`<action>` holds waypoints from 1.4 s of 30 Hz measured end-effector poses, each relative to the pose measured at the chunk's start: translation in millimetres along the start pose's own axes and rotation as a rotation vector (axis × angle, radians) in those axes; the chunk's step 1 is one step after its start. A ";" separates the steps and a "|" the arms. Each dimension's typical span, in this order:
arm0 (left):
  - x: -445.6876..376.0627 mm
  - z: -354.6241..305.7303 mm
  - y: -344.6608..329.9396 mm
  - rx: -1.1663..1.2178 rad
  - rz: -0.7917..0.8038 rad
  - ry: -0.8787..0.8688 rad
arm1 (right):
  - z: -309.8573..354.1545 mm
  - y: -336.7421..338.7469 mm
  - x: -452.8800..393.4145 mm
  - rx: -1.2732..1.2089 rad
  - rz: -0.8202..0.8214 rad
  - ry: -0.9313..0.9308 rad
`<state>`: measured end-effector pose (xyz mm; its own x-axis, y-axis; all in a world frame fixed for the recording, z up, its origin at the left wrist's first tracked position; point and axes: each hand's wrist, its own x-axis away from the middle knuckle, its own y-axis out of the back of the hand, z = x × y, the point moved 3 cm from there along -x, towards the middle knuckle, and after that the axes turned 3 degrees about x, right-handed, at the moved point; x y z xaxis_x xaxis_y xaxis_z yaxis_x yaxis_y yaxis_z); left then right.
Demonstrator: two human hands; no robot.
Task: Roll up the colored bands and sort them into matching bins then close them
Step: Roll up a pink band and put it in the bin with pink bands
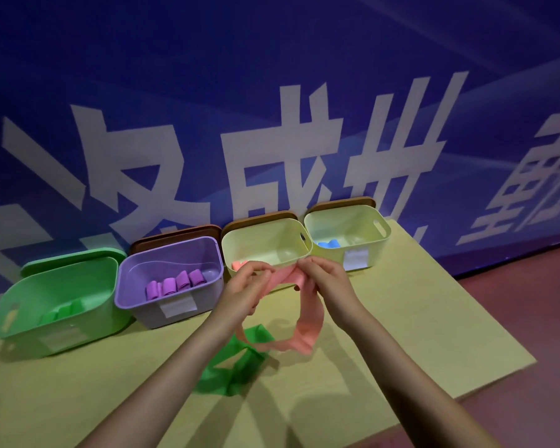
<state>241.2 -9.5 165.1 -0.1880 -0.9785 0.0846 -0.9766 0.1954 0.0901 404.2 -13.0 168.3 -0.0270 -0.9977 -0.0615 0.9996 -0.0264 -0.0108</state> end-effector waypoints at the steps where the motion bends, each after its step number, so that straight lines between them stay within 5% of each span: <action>1: 1.0 -2.1 -1.3 -0.044 0.019 -0.044 | 1.0 0.2 -1.8 -0.004 0.000 -0.002; 9: -1.3 -0.2 13.6 -0.553 0.139 -0.172 | 0.0 -7.0 -28.8 -0.092 -0.018 -0.056; 18: -11.3 -12.8 32.1 -0.273 -0.060 -0.120 | 3.3 -33.8 -57.2 -0.090 0.151 -0.037; 25: -21.9 -5.9 12.8 -0.178 0.027 -0.066 | -24.2 -10.8 -53.1 -0.113 0.099 -0.168; 42: -30.3 -10.0 -15.2 0.293 0.009 0.194 | -25.9 18.2 -55.3 -0.008 0.181 -0.154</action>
<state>262.7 17.8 171.1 -0.2005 -0.9408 0.2734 -0.9688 0.1489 -0.1979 423.7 43.3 145.7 0.1549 -0.9839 0.0895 0.9879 0.1536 -0.0218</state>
